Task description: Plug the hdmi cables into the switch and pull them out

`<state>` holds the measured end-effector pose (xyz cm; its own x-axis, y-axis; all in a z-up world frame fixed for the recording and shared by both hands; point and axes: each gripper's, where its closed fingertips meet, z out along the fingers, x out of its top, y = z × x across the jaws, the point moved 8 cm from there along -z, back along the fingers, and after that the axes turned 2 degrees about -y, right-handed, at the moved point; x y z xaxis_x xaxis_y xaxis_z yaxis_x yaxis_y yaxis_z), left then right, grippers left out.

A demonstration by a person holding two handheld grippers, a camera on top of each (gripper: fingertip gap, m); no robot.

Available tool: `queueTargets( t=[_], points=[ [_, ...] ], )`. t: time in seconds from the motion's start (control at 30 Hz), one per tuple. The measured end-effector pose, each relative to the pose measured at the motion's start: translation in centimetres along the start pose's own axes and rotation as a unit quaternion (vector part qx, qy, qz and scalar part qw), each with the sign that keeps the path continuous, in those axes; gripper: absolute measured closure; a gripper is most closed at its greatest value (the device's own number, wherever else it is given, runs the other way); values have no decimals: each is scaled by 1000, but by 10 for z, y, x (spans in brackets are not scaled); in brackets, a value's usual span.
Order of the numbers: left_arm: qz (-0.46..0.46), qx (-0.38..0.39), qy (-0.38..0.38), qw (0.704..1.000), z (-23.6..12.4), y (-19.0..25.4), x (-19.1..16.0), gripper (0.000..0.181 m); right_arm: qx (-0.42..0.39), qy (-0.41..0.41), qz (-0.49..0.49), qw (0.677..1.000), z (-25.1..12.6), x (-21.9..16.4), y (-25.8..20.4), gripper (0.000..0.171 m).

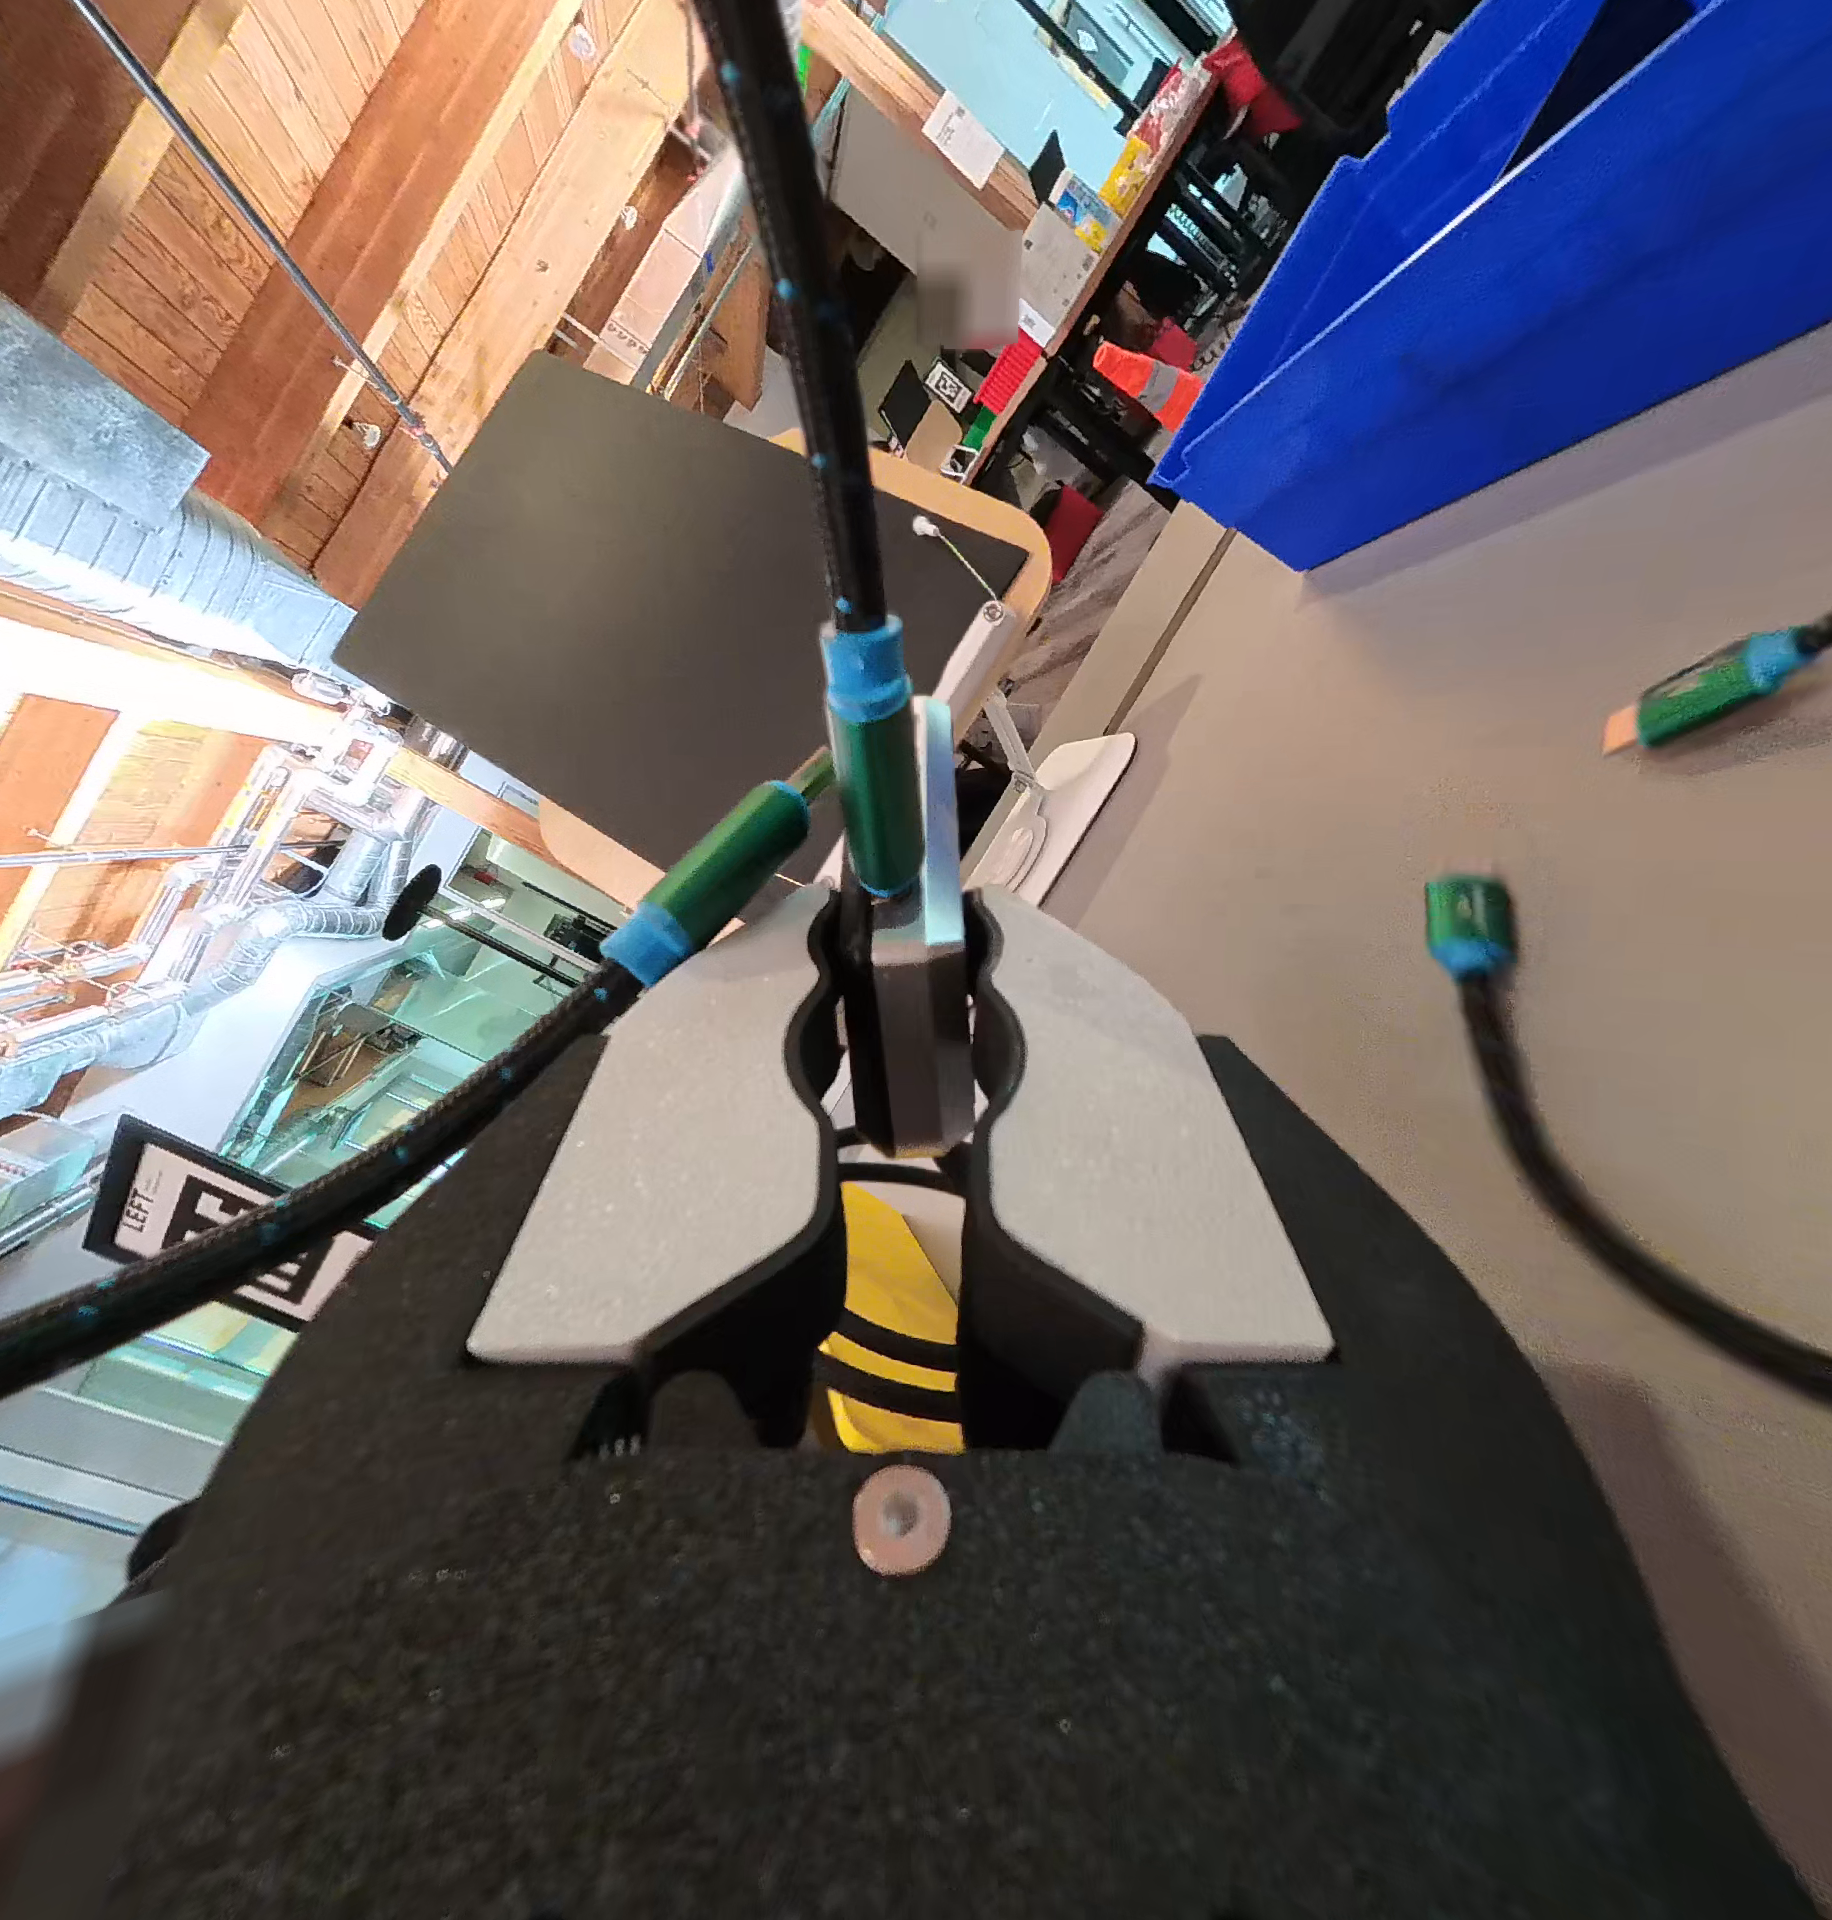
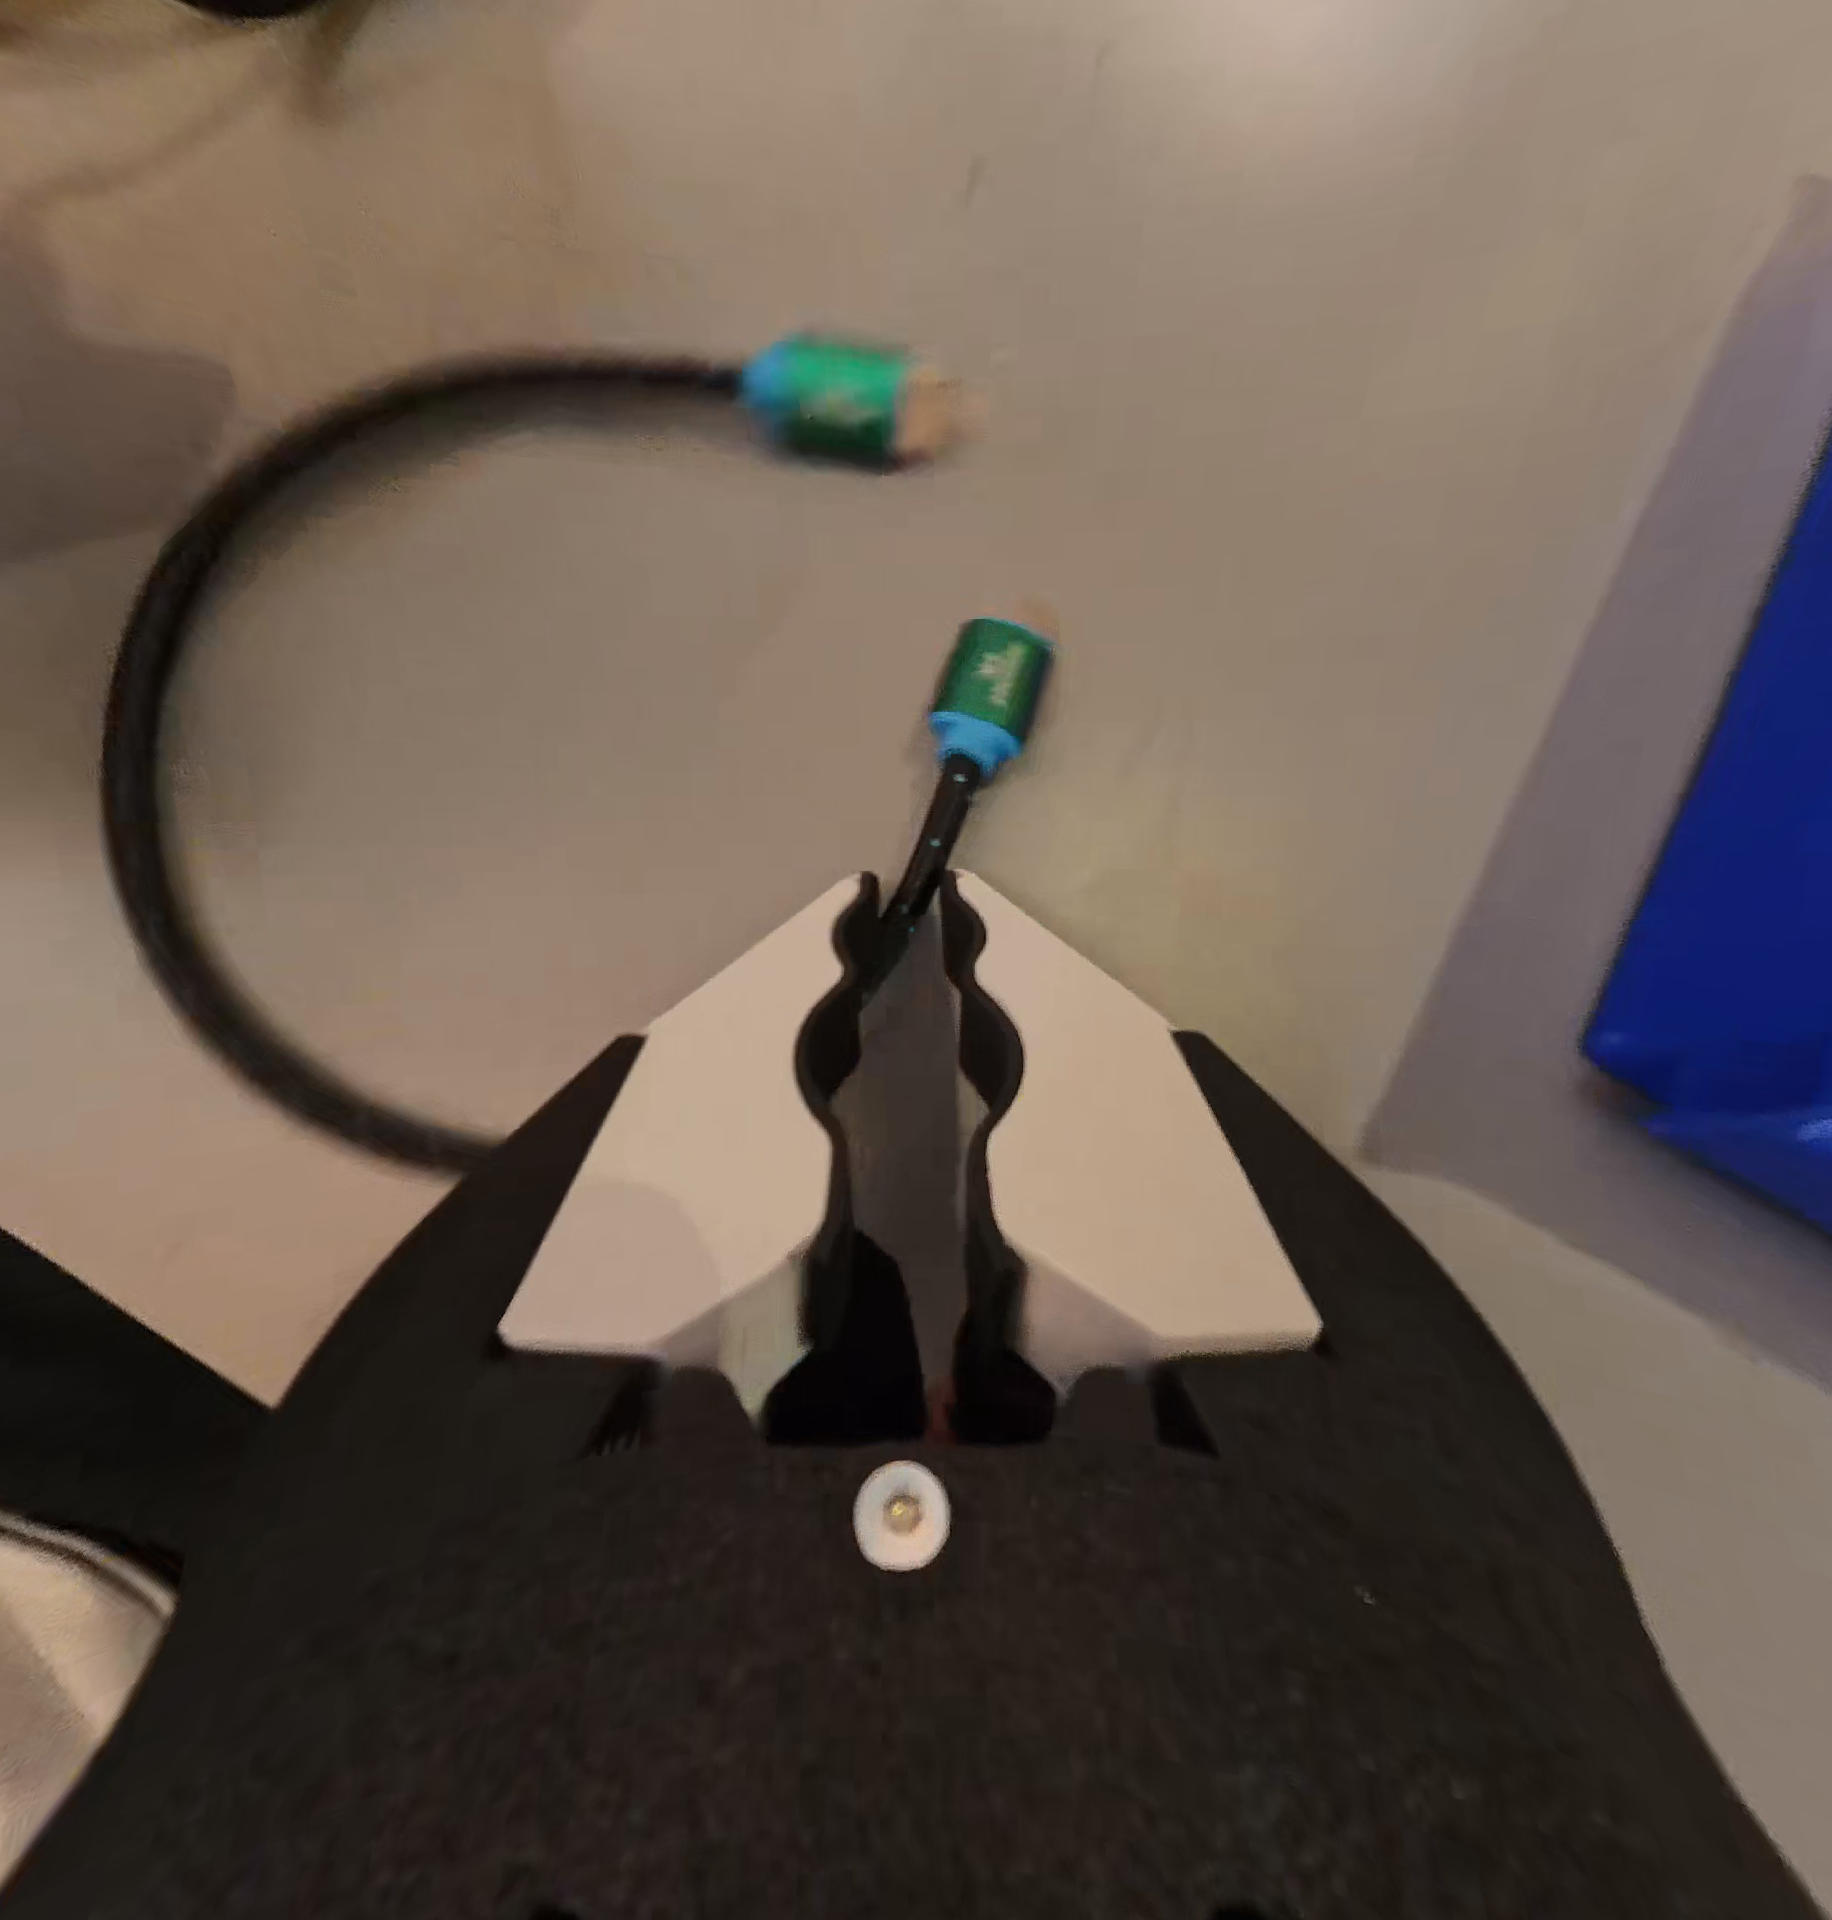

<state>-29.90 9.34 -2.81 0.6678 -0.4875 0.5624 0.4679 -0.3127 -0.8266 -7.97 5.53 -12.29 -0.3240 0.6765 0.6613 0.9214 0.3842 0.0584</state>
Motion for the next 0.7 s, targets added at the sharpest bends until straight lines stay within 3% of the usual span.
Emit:
queueTargets(
  t=[0.2, 0.43, 0.57, 0.7],
  points=[
    [10, -15, -6, 1000, 1, 4, -2, 161, 24, 87, -81, 993, -39, 22, 48, 165],
    [36, -25, -7, 999, 5, 11, 2, 161, 65, 27, -164, 984, 9, 9, 39, 164],
    [36, -31, -6, 999, 5, 12, 1, 161, 103, 61, -170, 978, 16, 8, 35, 149],
    [39, -43, 0, 998, 4, 15, 0, 161, 171, 93, -139, 971, 16, 16, 40, 148]
  ],
)
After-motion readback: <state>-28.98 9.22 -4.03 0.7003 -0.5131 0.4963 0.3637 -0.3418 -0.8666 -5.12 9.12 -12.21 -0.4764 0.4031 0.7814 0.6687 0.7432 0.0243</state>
